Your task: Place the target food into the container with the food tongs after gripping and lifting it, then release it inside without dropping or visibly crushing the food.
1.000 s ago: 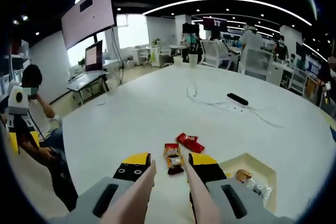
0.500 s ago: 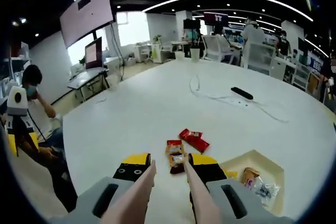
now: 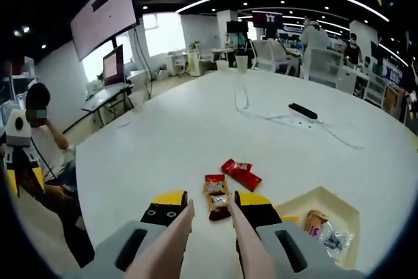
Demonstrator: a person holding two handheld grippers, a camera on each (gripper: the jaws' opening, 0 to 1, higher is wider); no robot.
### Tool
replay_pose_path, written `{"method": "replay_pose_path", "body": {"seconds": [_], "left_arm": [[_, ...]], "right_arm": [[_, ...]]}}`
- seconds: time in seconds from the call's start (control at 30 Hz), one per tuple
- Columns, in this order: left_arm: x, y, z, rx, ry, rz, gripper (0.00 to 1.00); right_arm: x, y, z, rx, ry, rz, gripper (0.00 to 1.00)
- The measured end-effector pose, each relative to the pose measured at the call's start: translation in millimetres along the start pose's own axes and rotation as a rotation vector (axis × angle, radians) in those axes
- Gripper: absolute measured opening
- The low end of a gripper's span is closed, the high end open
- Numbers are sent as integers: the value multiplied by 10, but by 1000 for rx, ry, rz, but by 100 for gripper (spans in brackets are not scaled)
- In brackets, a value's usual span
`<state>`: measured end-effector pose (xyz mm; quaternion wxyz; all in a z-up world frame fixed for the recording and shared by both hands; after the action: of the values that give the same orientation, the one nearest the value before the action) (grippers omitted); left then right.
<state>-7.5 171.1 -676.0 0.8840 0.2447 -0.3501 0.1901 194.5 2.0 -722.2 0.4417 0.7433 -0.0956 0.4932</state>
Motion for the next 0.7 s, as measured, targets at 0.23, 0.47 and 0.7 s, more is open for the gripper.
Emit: {"method": "replay_pose_path", "body": {"seconds": [0.23,0.47,0.7], "left_arm": [[-6,-19,-37,11,8,-8,32],[-5,-12,-64,11,13,-23,33],[-18,84,-64,9,18,2,35]], "right_arm": [[35,-125,98,-14,155,-45,28],[69,-264,175,7,141,-38,27],[49,-372,259,8,164,-67,28]]}}
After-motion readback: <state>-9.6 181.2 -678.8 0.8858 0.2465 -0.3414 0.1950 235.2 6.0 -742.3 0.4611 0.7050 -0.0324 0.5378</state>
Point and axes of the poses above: the point that each gripper's makers call its tool centre point, and the gripper's own axes: y roughly backward along the fingers, z roughly to its right, x roughly out of its top, the point moved 4 cm from there along y, roughly backward along the fingers, and after that the axes turned 2 degrees about x, right-handed, at the moved point
